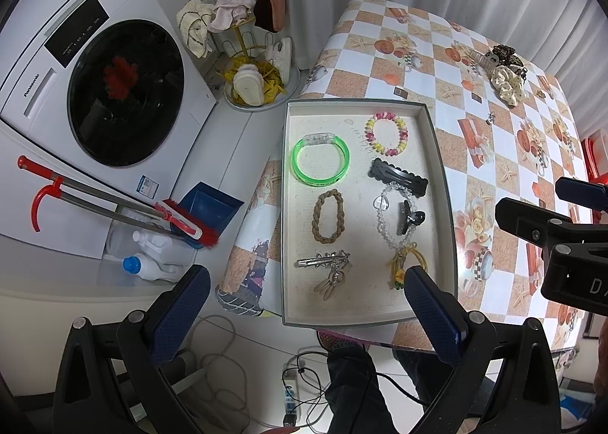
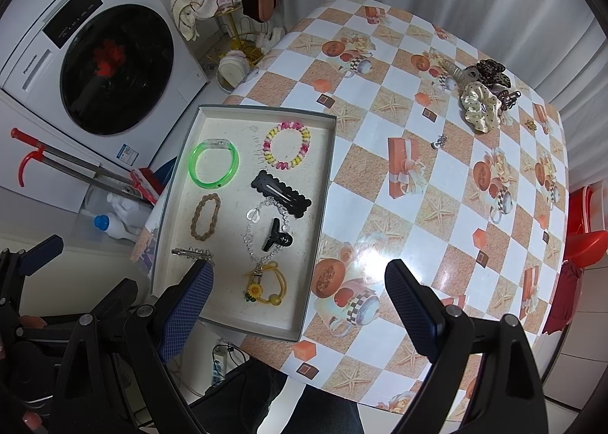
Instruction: Organize jewelry
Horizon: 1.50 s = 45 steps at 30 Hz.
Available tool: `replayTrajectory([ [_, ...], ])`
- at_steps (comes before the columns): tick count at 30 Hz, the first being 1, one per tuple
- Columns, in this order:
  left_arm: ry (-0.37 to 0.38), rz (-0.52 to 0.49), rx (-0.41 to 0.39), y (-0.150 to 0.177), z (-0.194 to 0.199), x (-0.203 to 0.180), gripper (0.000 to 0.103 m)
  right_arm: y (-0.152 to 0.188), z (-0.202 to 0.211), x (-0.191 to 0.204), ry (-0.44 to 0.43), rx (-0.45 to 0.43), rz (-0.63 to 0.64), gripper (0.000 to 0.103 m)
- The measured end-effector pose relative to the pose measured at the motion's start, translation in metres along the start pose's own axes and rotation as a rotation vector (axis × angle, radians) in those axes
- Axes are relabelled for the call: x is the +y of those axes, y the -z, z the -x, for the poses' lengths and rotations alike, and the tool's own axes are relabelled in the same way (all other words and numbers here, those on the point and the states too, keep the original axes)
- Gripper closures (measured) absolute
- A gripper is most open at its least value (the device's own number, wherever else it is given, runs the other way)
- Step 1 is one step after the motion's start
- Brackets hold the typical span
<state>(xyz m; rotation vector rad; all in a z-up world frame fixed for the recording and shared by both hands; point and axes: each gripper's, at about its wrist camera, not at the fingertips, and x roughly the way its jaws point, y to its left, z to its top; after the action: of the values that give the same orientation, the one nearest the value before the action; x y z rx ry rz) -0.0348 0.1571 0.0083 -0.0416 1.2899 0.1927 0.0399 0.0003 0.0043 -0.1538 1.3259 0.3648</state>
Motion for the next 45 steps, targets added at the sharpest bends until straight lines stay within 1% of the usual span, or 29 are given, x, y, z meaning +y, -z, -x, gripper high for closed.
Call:
replayTrajectory([
  [12,-0.002,0.002,0.000,0.0036,0.0016,0.0047,0.000,0.0002,-0.0005,0.0011,0.001,0.000,-0.003,0.010],
  [43,-0.004,0.001,0.001,0.0024,0.0009,0.0027,0.000,0.0009,0.0013,0.0027,0.000,-0.001,-0.003,0.010],
  [45,-0.004,0.003,0.000,0.0047,0.0013,0.0076,0.000,0.0013,0.0005,0.0028,0.001,-0.001,-0.004,0.010],
])
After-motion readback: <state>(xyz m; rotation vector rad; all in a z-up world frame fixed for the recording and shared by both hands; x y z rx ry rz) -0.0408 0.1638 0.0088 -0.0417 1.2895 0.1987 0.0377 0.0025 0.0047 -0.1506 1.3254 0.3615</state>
